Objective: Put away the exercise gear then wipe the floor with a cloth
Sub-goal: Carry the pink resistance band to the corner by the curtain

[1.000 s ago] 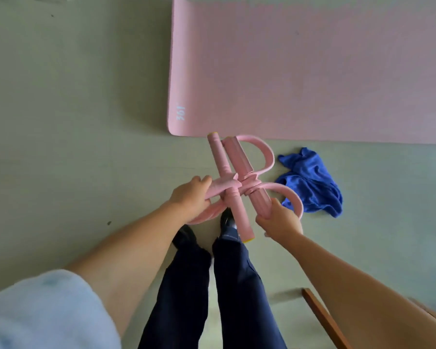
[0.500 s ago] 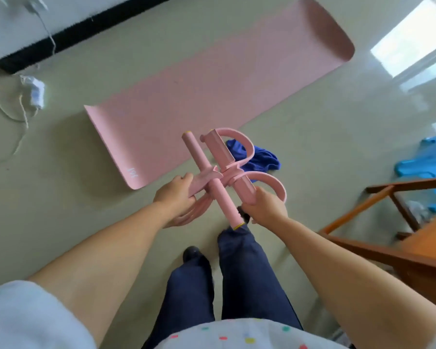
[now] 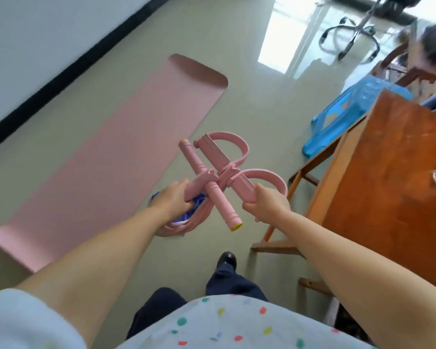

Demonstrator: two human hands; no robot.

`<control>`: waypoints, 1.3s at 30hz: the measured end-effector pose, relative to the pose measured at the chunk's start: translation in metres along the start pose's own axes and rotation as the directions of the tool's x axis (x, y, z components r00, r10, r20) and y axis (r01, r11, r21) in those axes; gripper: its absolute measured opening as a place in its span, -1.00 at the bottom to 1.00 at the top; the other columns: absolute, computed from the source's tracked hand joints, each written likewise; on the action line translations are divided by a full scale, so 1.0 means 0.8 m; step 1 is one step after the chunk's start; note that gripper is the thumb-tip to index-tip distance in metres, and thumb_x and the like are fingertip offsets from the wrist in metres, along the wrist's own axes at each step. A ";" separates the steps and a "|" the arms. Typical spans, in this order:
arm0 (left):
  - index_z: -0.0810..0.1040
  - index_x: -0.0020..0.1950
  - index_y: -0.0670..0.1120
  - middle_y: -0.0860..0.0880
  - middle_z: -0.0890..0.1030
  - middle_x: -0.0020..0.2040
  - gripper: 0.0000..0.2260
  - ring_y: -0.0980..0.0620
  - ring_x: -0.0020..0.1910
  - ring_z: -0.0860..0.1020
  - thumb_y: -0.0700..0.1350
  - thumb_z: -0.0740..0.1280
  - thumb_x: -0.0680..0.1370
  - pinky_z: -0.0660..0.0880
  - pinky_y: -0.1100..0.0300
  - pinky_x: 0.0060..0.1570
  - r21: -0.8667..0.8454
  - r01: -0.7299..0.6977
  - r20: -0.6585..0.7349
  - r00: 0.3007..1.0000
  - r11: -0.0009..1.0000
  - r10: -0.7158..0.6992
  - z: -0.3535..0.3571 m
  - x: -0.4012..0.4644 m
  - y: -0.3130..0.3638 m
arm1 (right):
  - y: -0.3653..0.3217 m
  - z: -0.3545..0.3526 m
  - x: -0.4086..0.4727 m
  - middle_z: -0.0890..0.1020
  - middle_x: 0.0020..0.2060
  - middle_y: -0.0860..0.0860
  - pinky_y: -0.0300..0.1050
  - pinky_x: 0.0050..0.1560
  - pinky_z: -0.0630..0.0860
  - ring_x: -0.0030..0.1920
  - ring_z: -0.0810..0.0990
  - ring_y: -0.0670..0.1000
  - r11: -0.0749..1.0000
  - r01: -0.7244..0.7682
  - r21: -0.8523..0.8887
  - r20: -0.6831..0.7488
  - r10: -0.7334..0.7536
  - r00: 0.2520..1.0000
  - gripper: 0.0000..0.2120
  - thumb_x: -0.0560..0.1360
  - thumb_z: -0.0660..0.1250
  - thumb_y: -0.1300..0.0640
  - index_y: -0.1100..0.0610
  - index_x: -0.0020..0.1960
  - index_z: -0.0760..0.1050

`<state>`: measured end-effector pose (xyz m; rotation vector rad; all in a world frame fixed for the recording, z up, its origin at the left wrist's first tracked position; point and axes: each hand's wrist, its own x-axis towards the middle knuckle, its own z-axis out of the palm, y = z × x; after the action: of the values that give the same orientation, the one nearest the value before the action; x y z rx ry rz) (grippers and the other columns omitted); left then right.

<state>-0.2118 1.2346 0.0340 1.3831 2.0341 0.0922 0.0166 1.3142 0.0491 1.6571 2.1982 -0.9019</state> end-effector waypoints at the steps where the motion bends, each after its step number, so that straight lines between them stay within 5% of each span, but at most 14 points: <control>1: 0.40 0.08 -0.08 -0.14 0.53 0.04 -0.76 -0.19 0.02 0.53 -0.12 0.33 0.44 0.46 0.03 -0.09 0.012 -0.020 -0.015 1.000 1.000 0.020 -0.007 0.017 0.028 | 0.015 -0.023 0.010 0.61 -0.17 -0.02 -0.06 -0.19 0.61 -0.30 0.65 -0.03 1.000 -0.008 0.005 -0.024 0.008 1.000 -0.69 0.44 0.28 -0.02 0.04 0.15 0.39; 15: 0.42 0.09 -0.12 -0.10 0.47 -0.02 -0.75 -0.15 -0.04 0.49 -0.20 0.33 0.44 0.42 0.05 -0.09 0.230 -0.293 0.067 0.956 0.928 0.285 -0.090 0.284 0.214 | 0.123 -0.163 0.182 0.58 -0.10 -0.02 -0.10 -0.15 0.62 -0.30 0.63 -0.06 0.940 -0.126 0.318 -0.151 0.182 0.972 -0.65 0.48 0.32 -0.05 0.04 0.21 0.39; 22: 0.36 0.00 -0.04 -0.09 0.51 0.00 -0.80 -0.16 -0.05 0.52 -0.15 0.30 0.42 0.49 0.00 -0.09 0.296 -0.387 0.173 0.921 0.873 0.350 -0.142 0.444 0.291 | 0.152 -0.255 0.294 0.62 -0.18 -0.05 -0.07 -0.13 0.59 -0.36 0.64 -0.08 0.919 -0.234 0.317 -0.148 0.291 0.945 -0.69 0.43 0.27 -0.07 0.00 0.13 0.41; 30: 0.29 -0.05 0.02 -0.06 0.46 -0.01 -0.80 -0.12 -0.10 0.47 -0.16 0.28 0.45 0.35 0.10 -0.20 0.278 -0.497 0.228 0.865 0.822 0.446 -0.173 0.606 0.413 | 0.228 -0.382 0.405 0.54 -0.30 -0.10 -0.13 -0.20 0.43 -0.36 0.56 -0.11 0.915 -0.283 0.289 -0.192 0.345 0.919 -0.77 0.45 0.27 -0.05 0.00 0.05 0.38; 39: 0.35 -0.01 -0.01 -0.07 0.51 -0.02 -0.82 -0.17 -0.07 0.53 -0.15 0.28 0.44 0.43 0.07 -0.19 0.227 -0.435 0.150 0.900 0.871 0.410 -0.221 0.830 0.571 | 0.328 -0.580 0.618 0.53 -0.35 -0.12 -0.15 -0.28 0.34 -0.38 0.54 -0.12 0.942 -0.255 0.217 -0.203 0.299 0.932 -0.83 0.43 0.27 -0.04 -0.05 -0.02 0.36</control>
<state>-0.0877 2.0503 0.0373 1.9441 1.6722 -0.0505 0.1776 2.0229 0.0605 2.2003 1.9894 -0.8953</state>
